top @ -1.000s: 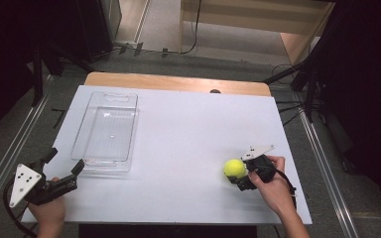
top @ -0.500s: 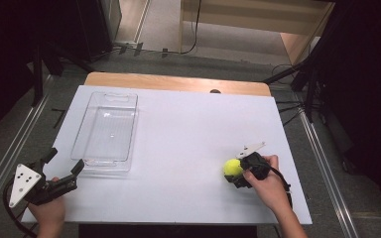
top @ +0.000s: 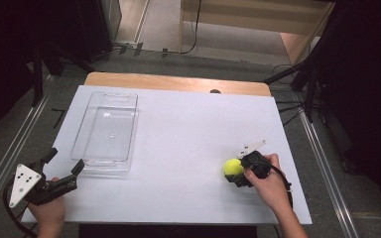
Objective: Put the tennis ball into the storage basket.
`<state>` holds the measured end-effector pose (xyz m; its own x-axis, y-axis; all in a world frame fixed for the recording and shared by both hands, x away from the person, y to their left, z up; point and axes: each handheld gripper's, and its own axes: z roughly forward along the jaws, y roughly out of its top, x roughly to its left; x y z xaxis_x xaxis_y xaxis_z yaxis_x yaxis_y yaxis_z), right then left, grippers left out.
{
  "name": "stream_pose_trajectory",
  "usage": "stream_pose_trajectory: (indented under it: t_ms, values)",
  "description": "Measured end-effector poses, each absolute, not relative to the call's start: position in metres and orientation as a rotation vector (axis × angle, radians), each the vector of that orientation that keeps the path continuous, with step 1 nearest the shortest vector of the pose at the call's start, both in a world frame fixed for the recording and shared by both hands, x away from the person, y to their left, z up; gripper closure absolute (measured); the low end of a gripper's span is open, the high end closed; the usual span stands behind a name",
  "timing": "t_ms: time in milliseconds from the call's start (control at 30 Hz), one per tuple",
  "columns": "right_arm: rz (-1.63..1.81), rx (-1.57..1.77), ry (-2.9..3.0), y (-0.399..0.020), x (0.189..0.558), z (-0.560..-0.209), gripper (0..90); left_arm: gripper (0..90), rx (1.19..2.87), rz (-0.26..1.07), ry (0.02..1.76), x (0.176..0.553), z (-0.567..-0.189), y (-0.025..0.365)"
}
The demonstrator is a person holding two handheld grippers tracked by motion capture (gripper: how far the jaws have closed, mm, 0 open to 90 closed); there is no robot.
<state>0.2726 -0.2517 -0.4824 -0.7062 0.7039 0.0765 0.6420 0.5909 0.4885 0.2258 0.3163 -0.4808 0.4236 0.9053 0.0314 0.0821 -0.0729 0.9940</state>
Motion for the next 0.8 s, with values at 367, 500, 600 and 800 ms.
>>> stream_pose_trajectory:
  t_ms: [367,500,600,800]
  values:
    - [0.777,1.129,2.684,-0.250,0.276,-0.471,23.7,10.7,1.493,0.870,0.919,0.226,-0.481,0.317]
    - [0.786,1.115,2.684,-0.249,0.279,-0.467,23.7,10.6,1.494,0.870,0.919,0.226,-0.481,0.316]
    - [0.793,1.111,2.697,-0.246,0.282,-0.462,23.7,10.6,1.493,0.870,0.920,0.226,-0.481,0.316]
    - [0.805,1.103,2.700,-0.242,0.286,-0.457,23.7,10.7,1.493,0.871,0.920,0.226,-0.481,0.316]
